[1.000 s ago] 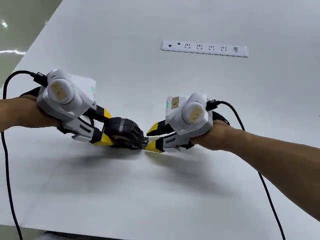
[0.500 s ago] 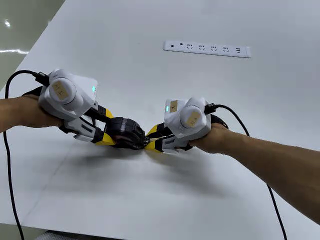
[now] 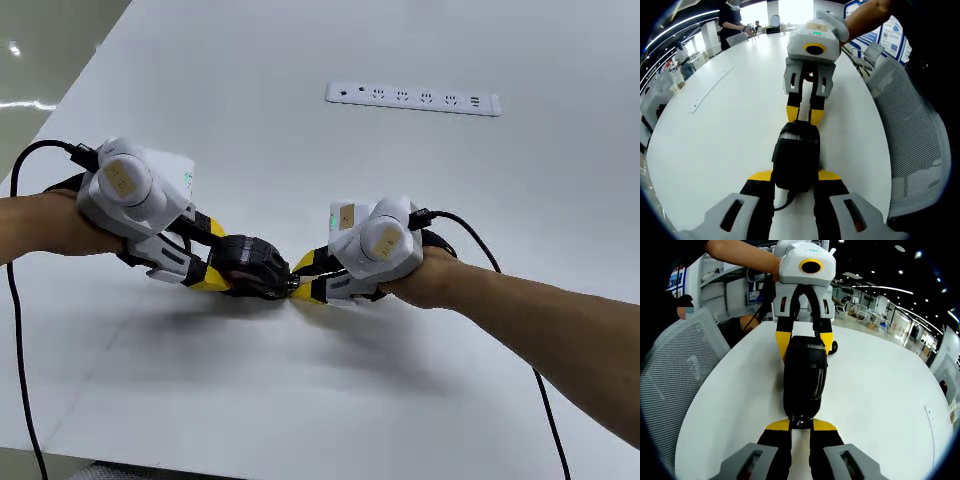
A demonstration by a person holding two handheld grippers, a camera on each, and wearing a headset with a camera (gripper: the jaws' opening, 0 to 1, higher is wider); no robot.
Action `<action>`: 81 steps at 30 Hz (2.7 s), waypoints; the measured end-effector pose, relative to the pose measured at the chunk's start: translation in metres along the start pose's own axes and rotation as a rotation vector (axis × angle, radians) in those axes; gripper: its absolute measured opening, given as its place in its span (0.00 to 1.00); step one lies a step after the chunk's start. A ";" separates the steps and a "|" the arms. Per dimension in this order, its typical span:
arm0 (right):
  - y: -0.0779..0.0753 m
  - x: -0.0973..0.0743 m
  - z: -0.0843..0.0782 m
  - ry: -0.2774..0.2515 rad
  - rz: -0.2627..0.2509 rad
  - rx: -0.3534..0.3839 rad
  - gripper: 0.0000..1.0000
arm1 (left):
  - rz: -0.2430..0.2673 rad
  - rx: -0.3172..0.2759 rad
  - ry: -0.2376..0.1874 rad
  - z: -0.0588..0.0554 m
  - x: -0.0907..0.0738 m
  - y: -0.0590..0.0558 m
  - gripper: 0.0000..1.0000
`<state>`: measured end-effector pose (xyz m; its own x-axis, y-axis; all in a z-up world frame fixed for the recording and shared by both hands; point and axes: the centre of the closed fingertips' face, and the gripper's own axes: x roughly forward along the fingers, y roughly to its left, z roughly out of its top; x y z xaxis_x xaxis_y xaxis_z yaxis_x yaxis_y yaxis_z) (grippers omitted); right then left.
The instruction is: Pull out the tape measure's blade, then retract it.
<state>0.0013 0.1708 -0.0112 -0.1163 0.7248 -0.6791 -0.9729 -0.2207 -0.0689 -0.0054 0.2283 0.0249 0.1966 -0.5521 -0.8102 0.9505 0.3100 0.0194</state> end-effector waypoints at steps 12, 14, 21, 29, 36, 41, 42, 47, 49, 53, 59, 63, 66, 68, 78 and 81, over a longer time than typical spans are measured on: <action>0.000 -0.006 -0.007 0.010 0.000 0.002 0.09 | -0.001 -0.004 0.007 0.000 0.000 0.000 0.23; 0.000 -0.007 -0.008 0.012 0.000 0.002 0.09 | -0.002 -0.003 0.009 0.000 0.000 0.000 0.23; 0.000 -0.013 -0.013 0.015 -0.003 0.003 0.09 | -0.003 -0.005 0.012 0.000 0.000 0.000 0.23; 0.000 -0.021 -0.021 0.014 -0.006 0.009 0.09 | -0.003 -0.007 0.013 0.000 0.000 0.000 0.23; 0.001 -0.028 -0.027 0.017 -0.012 0.015 0.09 | -0.004 -0.007 0.016 0.000 0.001 0.000 0.23; 0.001 -0.033 -0.031 0.019 -0.016 0.014 0.09 | -0.006 -0.007 0.017 0.000 0.001 0.001 0.23; 0.001 -0.034 -0.032 0.019 -0.016 0.014 0.09 | -0.006 -0.006 0.018 0.000 0.001 0.001 0.23; 0.001 -0.040 -0.037 0.022 -0.021 0.014 0.09 | -0.006 -0.009 0.018 0.000 0.002 0.001 0.23; 0.001 -0.043 -0.039 0.023 -0.022 0.014 0.09 | -0.006 -0.010 0.018 0.000 0.001 0.001 0.23; 0.001 -0.048 -0.044 0.026 -0.024 0.017 0.09 | -0.008 -0.011 0.019 0.000 0.001 0.001 0.23; 0.001 -0.054 -0.048 0.029 -0.027 0.024 0.09 | -0.012 -0.011 0.023 0.000 0.001 0.000 0.23; 0.002 -0.058 -0.052 0.030 -0.029 0.029 0.09 | -0.012 -0.009 0.025 0.000 0.000 0.000 0.23; 0.003 -0.062 -0.054 0.029 -0.031 0.030 0.09 | -0.011 -0.007 0.027 0.000 0.000 -0.001 0.23; 0.004 -0.064 -0.056 0.029 -0.031 0.032 0.09 | -0.011 -0.006 0.028 0.000 0.000 -0.001 0.23; 0.003 -0.076 -0.066 0.034 -0.040 0.039 0.09 | -0.011 -0.008 0.028 0.000 0.001 0.000 0.23; 0.003 -0.078 -0.069 0.035 -0.041 0.043 0.09 | -0.012 -0.009 0.029 0.000 0.001 0.000 0.23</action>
<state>0.0215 0.0683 -0.0088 -0.0694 0.7093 -0.7015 -0.9845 -0.1625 -0.0668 -0.0052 0.2280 0.0244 0.1784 -0.5333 -0.8269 0.9506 0.3103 0.0049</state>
